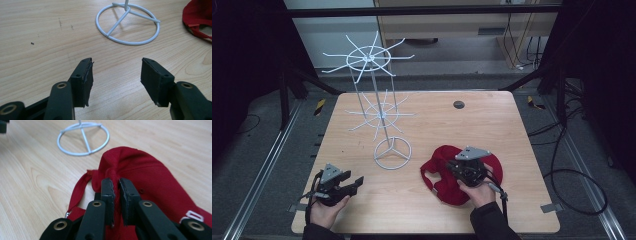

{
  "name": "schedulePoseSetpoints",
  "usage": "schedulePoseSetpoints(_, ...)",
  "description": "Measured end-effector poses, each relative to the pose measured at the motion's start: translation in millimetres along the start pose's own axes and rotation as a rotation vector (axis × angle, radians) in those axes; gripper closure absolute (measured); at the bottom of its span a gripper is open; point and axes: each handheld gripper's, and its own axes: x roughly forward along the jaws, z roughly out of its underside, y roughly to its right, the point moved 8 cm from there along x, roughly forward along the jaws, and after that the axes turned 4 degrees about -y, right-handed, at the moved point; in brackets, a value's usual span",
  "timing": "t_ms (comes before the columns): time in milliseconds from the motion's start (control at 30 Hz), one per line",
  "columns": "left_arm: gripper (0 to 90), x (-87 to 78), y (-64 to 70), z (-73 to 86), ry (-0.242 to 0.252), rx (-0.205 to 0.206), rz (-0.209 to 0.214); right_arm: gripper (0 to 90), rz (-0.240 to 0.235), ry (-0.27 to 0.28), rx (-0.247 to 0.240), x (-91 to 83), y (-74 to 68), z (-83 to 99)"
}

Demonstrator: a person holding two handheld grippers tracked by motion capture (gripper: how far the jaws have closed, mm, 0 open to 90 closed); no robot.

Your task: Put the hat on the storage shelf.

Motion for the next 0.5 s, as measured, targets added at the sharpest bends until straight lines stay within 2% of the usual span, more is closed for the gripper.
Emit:
schedulePoseSetpoints(67,42.8,0.6,-1.0,0.4,0.001,-0.008,0.001,82.6,0.001,0.014,0.009,-3.0,0.6,-2.0)
schedulePoseSetpoints(133,42.8,0.8,-2.2,0.6,0.001,-0.012,-0.001,82.8,0.009,0.059,0.014,-13.3,2.9,-9.7)
schedulePoseSetpoints(167,42.8,0.8,-2.8,0.4,0.003,-0.014,0.0,82.8,0.009,0.059,0.014,-13.3,2.9,-9.7)
schedulePoseSetpoints(200,42.7,0.6,-3.3,0.3,0.003,-0.016,-0.002,82.9,0.009,0.091,0.02,-21.7,4.2,-16.1)
schedulePoseSetpoints(267,42.7,0.8,-4.1,0.2,0.005,-0.018,-0.003,82.9,0.015,0.109,0.018,-26.4,5.3,-19.9)
schedulePoseSetpoints(333,42.7,0.9,-4.6,0.4,0.003,-0.019,-0.005,82.9,0.015,0.172,0.026,-41.9,8.4,-32.5)
schedulePoseSetpoints(500,42.6,1.7,-5.8,0.3,0.005,-0.021,-0.003,83.1,0.003,0.265,0.046,-66.1,12.4,-53.8)
